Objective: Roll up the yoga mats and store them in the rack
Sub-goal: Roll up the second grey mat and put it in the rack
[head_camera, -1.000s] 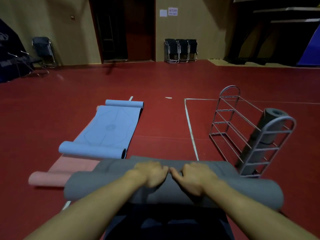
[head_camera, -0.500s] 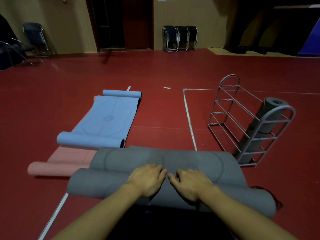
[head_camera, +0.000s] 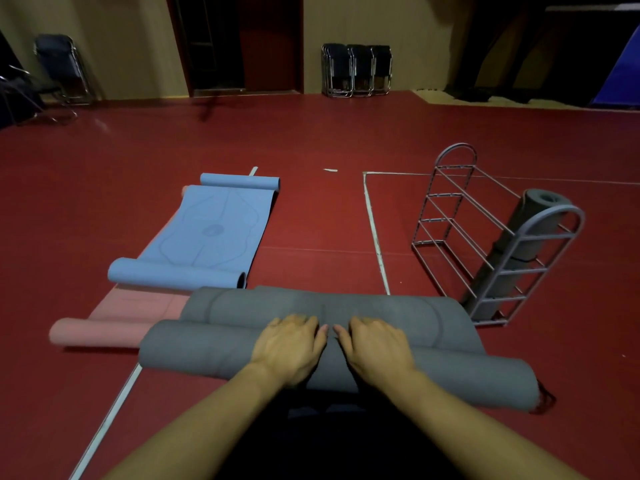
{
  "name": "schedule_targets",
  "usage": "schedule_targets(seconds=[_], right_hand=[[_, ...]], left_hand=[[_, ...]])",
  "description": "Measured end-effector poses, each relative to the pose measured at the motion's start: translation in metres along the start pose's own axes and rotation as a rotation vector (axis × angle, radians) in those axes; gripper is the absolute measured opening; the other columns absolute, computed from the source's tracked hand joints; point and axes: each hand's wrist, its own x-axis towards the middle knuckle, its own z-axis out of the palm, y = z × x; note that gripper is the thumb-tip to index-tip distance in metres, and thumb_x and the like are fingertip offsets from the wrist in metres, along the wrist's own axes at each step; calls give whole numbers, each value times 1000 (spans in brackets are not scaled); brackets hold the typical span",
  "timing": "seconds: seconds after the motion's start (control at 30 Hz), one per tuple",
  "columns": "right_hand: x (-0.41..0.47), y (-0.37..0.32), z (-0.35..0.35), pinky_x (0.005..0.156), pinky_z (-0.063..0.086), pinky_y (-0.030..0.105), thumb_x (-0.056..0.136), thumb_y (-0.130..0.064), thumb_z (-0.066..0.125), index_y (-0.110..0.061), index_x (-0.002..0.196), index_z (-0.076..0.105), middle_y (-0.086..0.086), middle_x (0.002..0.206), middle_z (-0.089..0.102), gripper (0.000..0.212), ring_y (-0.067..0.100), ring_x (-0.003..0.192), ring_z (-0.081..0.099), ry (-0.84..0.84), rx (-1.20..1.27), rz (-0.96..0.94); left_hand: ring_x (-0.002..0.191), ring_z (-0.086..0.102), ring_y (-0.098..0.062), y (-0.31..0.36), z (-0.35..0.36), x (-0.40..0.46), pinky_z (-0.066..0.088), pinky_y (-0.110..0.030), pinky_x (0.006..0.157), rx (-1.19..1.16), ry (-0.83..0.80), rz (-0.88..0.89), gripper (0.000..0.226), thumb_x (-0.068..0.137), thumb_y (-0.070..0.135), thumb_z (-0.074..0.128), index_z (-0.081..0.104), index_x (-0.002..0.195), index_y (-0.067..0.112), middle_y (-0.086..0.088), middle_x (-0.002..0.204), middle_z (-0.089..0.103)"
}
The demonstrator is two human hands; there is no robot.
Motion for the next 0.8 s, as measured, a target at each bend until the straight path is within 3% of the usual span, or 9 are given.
schedule_targets(seconds=[0.07, 0.17, 0.23, 0.3, 0.37, 0.43, 0.5, 0.63, 0.8], right_hand=[[-6, -1, 9, 44, 37, 28, 96, -55, 43, -20, 61, 59, 1, 57, 62, 52, 22, 50, 61, 82, -32, 16], [-12, -1, 24, 55, 47, 34, 96, -54, 39, -20, 65, 62, 3, 62, 62, 51, 24, 56, 60, 191, -60, -2], [-11, 2, 29, 60, 47, 37, 96, -51, 42, -18, 68, 66, 4, 69, 61, 49, 25, 65, 59, 240, -81, 3], [-7, 4, 29, 61, 46, 37, 95, -49, 43, -18, 68, 67, 5, 73, 58, 48, 24, 70, 57, 264, -78, 1], [-2, 4, 27, 59, 46, 36, 93, -49, 44, -18, 63, 67, 4, 71, 57, 48, 23, 68, 57, 253, -58, 9], [6, 6, 25, 57, 47, 34, 92, -49, 42, -19, 57, 66, 4, 66, 57, 52, 23, 64, 59, 224, -23, 20], [15, 9, 23, 56, 46, 34, 94, -49, 37, -18, 61, 67, 6, 66, 61, 55, 26, 63, 62, 187, 28, 22], [27, 12, 16, 58, 38, 36, 105, -51, 32, -18, 101, 55, 7, 81, 69, 40, 29, 74, 67, 128, 116, 17], [44, 9, 14, 58, 39, 35, 106, -51, 44, -15, 84, 68, 10, 77, 71, 48, 32, 76, 70, 157, 24, 82]], left_hand=[[113, 50, -28, -1, -5, 10, 36, -42, 94, -10, -1, -38, 42, 109, 40, 23, 60, 117, 22, -6, 118, 54], [108, 53, -23, -2, -4, 20, 38, -39, 96, -63, 39, -37, 40, 110, 38, 24, 61, 108, 23, -2, 111, 57], [92, 59, -21, 1, -1, 18, 45, -37, 87, -69, 154, -8, 36, 108, 36, 28, 59, 93, 24, 2, 94, 62], [69, 60, -20, 5, 1, 14, 49, -36, 66, -49, 261, -19, 37, 104, 35, 35, 55, 75, 25, 4, 73, 58], [56, 56, -19, 5, 5, 11, 43, -34, 51, -42, 386, -22, 39, 100, 33, 41, 52, 65, 23, 3, 63, 54], [52, 55, -19, 5, 8, 8, 40, -32, 47, -10, 442, -9, 39, 98, 34, 44, 53, 62, 21, 2, 61, 54], [57, 56, -20, 4, 17, 3, 44, -33, 53, 28, 433, 26, 38, 98, 37, 44, 58, 67, 20, 1, 65, 57], [66, 59, -20, 0, 27, 4, 49, -35, 70, 65, 331, 55, 38, 103, 38, 41, 65, 77, 21, 2, 70, 61], [75, 66, -24, 1, 10, 36, 45, -38, 74, 139, 153, 13, 54, 104, 40, 18, 66, 86, 25, 0, 83, 70]])
